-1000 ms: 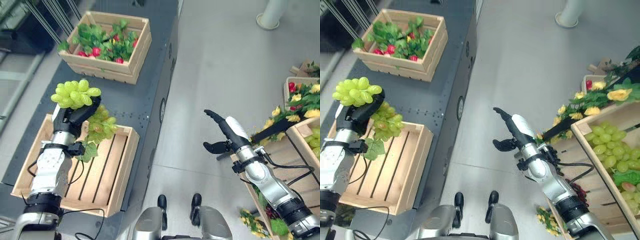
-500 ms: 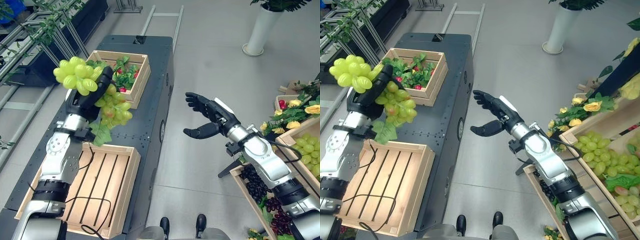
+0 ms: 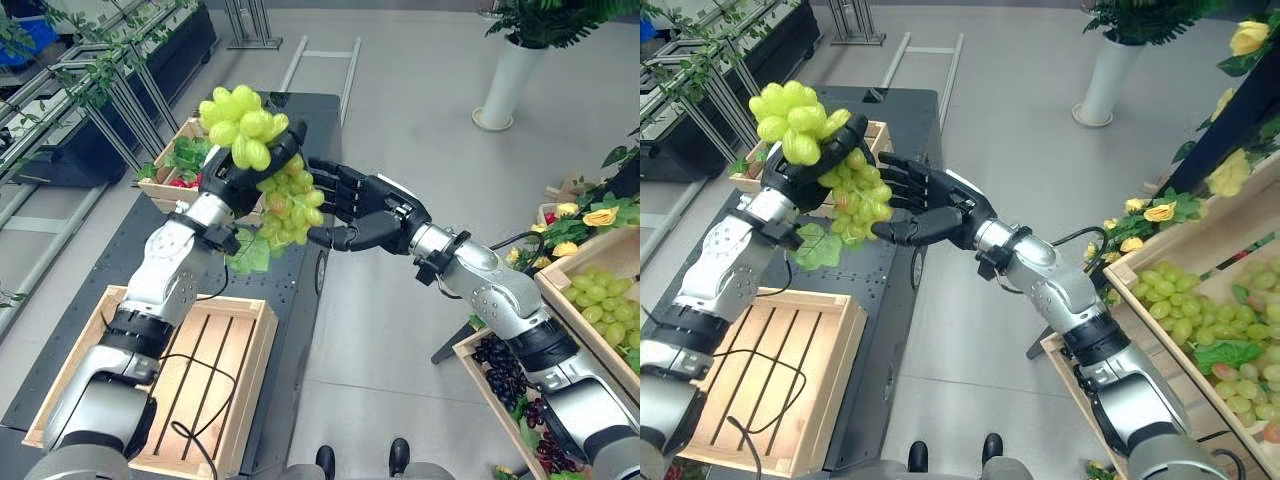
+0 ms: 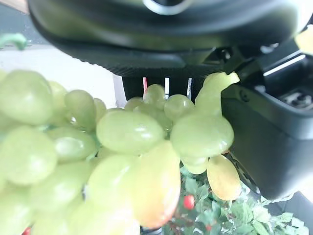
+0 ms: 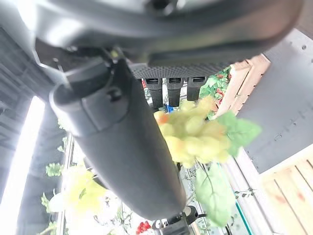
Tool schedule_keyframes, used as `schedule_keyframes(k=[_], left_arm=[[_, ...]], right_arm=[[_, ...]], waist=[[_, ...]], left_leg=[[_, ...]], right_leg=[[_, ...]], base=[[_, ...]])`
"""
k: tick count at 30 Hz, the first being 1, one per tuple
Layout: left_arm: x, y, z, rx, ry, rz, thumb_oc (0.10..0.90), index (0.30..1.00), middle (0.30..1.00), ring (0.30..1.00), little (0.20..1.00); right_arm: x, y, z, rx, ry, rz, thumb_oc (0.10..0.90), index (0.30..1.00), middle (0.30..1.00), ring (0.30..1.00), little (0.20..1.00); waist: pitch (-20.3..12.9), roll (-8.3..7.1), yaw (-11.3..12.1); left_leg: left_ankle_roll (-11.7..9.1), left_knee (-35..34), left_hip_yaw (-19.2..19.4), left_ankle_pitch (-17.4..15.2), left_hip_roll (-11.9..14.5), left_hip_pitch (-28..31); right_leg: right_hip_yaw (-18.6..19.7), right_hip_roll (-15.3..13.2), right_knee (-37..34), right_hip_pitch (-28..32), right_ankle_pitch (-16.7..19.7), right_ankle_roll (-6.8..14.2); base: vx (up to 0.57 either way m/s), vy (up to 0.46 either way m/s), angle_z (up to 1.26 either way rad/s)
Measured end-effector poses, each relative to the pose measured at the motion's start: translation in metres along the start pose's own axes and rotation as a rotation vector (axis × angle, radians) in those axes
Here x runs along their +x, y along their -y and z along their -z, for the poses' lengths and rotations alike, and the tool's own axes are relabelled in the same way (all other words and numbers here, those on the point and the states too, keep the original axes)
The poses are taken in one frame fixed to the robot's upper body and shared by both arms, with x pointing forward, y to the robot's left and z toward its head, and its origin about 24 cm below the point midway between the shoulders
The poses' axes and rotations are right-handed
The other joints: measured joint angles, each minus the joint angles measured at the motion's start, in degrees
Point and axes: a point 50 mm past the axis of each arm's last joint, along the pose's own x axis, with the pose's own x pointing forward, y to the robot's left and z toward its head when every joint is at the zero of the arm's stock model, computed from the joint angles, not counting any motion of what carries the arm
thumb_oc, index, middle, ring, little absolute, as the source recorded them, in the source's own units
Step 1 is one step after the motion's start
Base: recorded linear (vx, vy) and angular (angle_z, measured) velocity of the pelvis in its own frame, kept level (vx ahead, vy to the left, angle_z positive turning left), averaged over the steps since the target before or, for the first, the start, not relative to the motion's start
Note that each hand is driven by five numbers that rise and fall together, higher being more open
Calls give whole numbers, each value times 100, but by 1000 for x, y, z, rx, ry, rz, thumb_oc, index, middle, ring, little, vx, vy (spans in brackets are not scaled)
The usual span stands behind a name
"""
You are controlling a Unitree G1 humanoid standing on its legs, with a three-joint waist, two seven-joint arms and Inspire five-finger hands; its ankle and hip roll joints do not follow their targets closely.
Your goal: Pick up the fruits from the basket on one side to the basket on the other side
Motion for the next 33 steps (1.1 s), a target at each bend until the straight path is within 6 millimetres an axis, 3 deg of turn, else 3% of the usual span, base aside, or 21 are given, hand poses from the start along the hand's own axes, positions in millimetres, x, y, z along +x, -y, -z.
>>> schedule_keyframes(k=[10, 18, 25, 33], left_arm=[[7, 2, 13, -49, -36, -12, 400, 300, 300, 300, 300], [11, 17, 26, -80, -76, 17, 400, 300, 300, 300, 300], [14, 20, 23, -82, -52, 17, 400, 300, 300, 300, 300], [20, 41, 15, -89, 86, 78, 400, 300, 300, 300, 300]], right_arm=[[6, 2, 3, 43, -20, 53, 800, 900, 900, 900, 900], [11, 10, 15, 203, -60, 93, 800, 900, 900, 900, 900], [13, 9, 18, 392, -49, 89, 800, 900, 900, 900, 900], [29, -11, 32, 512, -88, 76, 800, 900, 900, 900, 900]], waist=[[-42, -15, -5], [-50, -17, -4], [-53, -22, -5], [-76, -62, 2]], left_leg=[[-1, -4, 61, 0, 5, 29], [-2, -5, 129, 1, 9, 43], [-4, -5, 131, 3, 10, 48], [-4, -6, 134, 3, 10, 53]], right_leg=[[79, 3, 0, 0, 10, -12], [94, 5, 0, 3, 26, -20], [94, 6, 0, 7, 27, -21], [102, 9, 0, 8, 28, -22]], base=[[-2, -12, -2], [-1, -1, 0], [0, 0, 0], [0, 0, 0]])
